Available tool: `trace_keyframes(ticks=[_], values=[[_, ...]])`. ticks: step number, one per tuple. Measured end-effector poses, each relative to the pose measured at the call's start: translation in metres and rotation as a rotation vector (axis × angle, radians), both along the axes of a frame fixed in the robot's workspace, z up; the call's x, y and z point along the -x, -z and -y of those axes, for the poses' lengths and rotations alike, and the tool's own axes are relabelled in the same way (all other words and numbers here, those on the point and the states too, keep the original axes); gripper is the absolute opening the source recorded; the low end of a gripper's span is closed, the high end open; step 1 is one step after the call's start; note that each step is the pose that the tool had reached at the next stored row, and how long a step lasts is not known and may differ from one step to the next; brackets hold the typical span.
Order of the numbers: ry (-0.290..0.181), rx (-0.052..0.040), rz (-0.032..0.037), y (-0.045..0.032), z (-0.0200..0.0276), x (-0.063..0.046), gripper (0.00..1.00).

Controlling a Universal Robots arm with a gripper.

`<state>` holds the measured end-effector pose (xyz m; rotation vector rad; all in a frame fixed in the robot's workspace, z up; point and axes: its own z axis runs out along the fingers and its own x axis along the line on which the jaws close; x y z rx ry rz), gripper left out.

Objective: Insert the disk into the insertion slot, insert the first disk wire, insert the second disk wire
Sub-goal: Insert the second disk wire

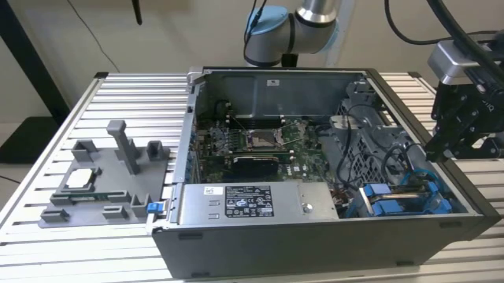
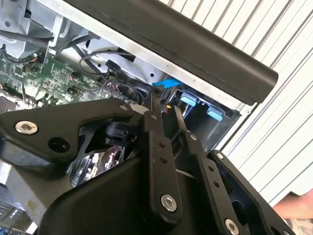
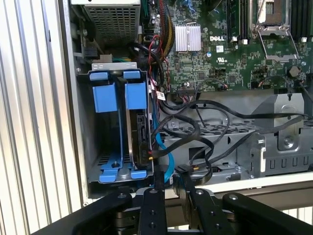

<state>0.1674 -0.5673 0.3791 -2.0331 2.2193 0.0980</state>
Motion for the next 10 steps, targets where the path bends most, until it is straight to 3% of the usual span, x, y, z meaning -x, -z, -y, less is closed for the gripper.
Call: trace_keyframes(ticks=[6, 10], values=[[0.0, -0.0064, 0.0, 0.0025, 0.0, -0.001, 1.0], [0.0, -0.0339, 0.0, 0.005, 0.0, -0.0012, 1.0]])
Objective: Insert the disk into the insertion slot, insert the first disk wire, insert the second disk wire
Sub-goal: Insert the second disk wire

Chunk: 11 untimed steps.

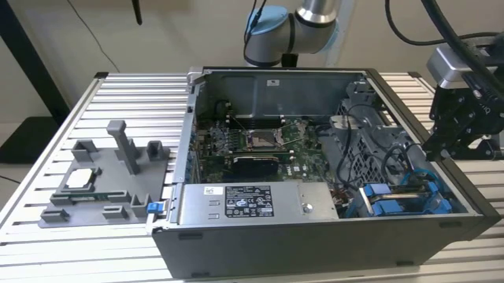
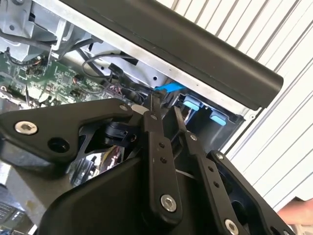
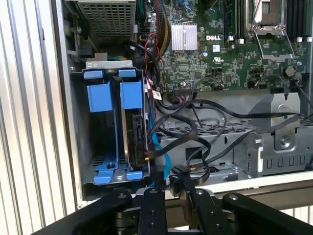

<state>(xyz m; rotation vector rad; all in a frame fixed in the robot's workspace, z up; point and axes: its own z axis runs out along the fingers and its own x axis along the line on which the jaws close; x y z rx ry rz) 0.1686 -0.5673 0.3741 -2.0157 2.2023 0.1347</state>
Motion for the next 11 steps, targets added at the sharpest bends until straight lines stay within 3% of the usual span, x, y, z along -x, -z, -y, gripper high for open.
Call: trace_keyframes(ticks=[3, 6, 7, 11], values=[[0.0, -0.0122, 0.0, 0.0019, -0.0001, -0.0006, 1.0], [0.0, -0.0123, 0.0, 0.0026, 0.0, -0.0021, 1.0], [0.0, -0.0124, 0.0, 0.0029, 0.0, -0.0024, 0.0], [0.0, -0.0125, 0.0, 0.0044, 0.0, -0.0036, 0.0]])
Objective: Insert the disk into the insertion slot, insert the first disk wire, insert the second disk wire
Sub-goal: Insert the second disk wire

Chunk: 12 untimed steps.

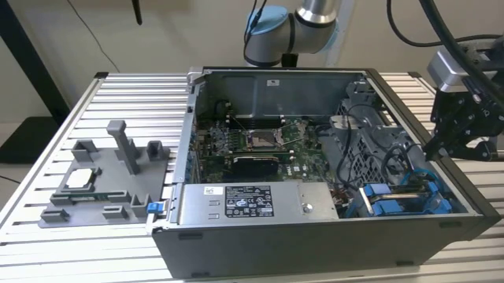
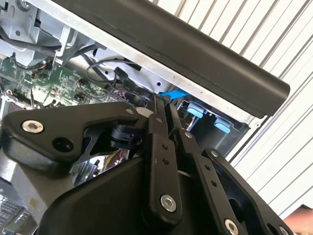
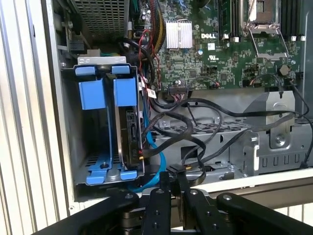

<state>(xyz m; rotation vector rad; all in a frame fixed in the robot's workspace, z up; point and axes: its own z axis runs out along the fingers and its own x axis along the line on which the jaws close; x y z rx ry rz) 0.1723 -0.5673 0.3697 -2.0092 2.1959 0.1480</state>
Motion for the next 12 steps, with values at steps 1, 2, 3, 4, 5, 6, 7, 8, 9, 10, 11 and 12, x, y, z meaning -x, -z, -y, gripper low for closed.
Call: trace_keyframes(ticks=[1, 2, 3, 4, 5, 6, 7, 8, 9, 10, 11, 12], values=[[0.0, 0.0, 0.0, 0.0004, 0.0, -0.0001, 0.0], [0.0, 0.0, 0.0, 0.0006, 0.0, -0.0001, 0.0], [0.0, 0.0001, 0.0, 0.0006, 0.0001, -0.0002, 0.0], [0.0, 0.0001, 0.0, 0.0006, 0.0001, -0.0002, 0.0], [0.0, 0.0001, 0.0, 0.0006, 0.0001, -0.0002, 0.0], [0.0, 0.0, -0.0002, 0.0007, 0.0002, -0.0002, 0.0], [0.0, -0.0001, -0.0005, 0.0007, 0.0003, -0.0002, 0.0], [0.0, 0.0001, -0.001, 0.0006, 0.0006, -0.0002, 0.0], [0.0, 0.0001, -0.001, 0.0003, 0.0008, -0.0002, 0.0], [0.0, 0.0001, -0.001, -0.0002, 0.001, -0.0002, 0.0], [0.0, -0.0001, -0.001, -0.0008, 0.001, 0.0003, 0.0], [0.0, 0.0, -0.001, -0.0016, 0.001, 0.001, 0.0]])
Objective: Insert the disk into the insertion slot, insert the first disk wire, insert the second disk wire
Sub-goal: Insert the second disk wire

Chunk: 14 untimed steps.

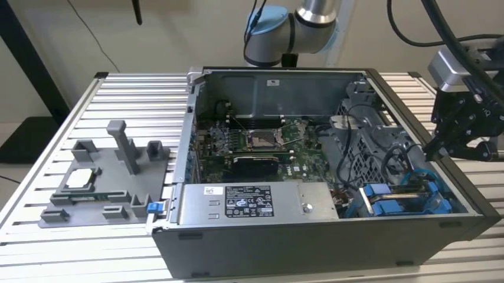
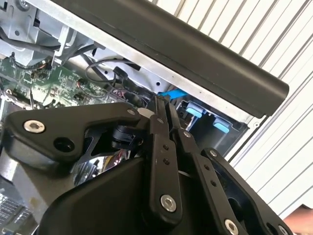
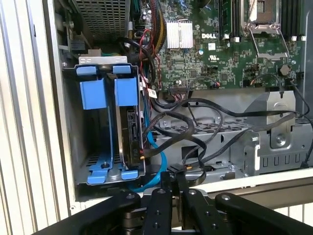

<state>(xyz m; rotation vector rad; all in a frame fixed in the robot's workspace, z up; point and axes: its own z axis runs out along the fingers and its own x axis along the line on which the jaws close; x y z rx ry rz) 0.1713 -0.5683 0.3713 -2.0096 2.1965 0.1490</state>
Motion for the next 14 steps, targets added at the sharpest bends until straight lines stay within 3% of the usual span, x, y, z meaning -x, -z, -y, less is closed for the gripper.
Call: trace_keyframes(ticks=[14], values=[[0.002, 0.0001, 0.0, -0.0095, 0.0, 0.024, 0.0]])
